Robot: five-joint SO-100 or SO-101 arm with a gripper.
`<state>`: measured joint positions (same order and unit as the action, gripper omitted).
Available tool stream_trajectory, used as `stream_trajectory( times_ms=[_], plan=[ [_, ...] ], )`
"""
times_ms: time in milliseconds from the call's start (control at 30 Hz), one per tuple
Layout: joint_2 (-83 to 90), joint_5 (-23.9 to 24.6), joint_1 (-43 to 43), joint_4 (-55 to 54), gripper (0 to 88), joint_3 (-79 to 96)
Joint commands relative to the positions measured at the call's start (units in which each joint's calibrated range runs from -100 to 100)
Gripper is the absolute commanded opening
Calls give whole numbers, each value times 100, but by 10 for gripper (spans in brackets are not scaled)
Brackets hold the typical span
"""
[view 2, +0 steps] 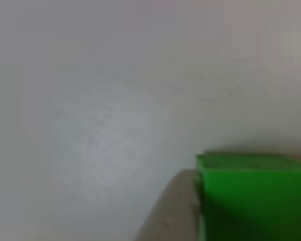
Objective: Pick up green cube and drop it in the blue box
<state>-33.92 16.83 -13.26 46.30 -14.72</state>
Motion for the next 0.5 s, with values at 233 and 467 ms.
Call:
stream_trajectory(
  times_ms=[233,467],
  plan=[
    [909,-15,-140,332,20,-314],
    [1644,-15,-79,1204,20,-323]
  ],
)
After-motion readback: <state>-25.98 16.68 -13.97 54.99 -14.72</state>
